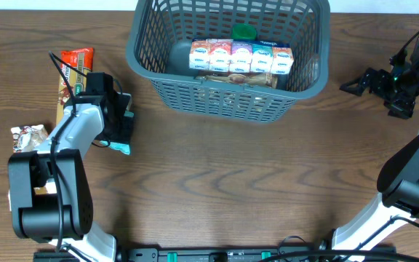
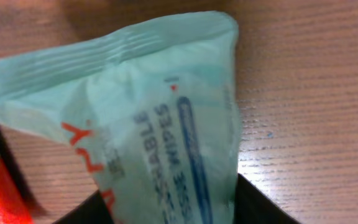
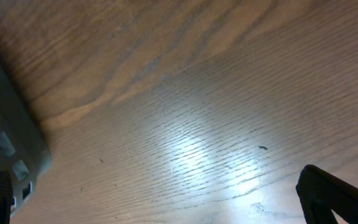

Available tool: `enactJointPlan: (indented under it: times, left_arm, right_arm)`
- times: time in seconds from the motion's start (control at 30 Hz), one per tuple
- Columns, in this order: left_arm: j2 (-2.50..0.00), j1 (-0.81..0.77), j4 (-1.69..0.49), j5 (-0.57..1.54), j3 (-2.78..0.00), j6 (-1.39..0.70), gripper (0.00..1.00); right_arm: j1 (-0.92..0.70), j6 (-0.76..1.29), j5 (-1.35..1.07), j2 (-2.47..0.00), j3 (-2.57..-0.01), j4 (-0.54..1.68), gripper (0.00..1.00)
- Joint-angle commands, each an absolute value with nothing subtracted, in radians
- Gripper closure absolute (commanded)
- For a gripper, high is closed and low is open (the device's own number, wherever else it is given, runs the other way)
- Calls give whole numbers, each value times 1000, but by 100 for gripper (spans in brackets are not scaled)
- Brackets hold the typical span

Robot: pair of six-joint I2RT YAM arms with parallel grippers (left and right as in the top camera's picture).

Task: Pack container
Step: 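Close the left gripper on the mint-green wipes packet, then lift the wipes packet and carry it over the basket with the left gripper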

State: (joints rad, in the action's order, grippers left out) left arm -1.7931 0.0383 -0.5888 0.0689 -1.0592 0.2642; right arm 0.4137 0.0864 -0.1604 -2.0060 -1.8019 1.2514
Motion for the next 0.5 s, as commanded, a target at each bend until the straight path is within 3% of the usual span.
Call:
enactJointPlan:
  times: [0.0, 0.07, 0.13, 0.17, 0.47]
  left_arm:
    - [-1823, 43, -588, 72, -1051, 273, 62]
    - [-1824, 43, -589, 72, -1051, 273, 72]
    - [-1823, 43, -591, 72, -1051, 271, 91]
    - [-1823, 43, -596, 72, -1051, 267, 94]
    - [-1740, 46, -724, 70, -1120, 97, 94]
  right_arm:
    - [404, 69, -161, -2011, -1798, 1253, 1]
    - [404, 69, -161, -2011, -1798, 1253, 1]
    - [404, 69, -161, -2011, -1798, 1253, 1]
    - [404, 69, -161, -2011, -1798, 1253, 1]
    - [404, 62, -161, -2011, -1798, 1252, 1]
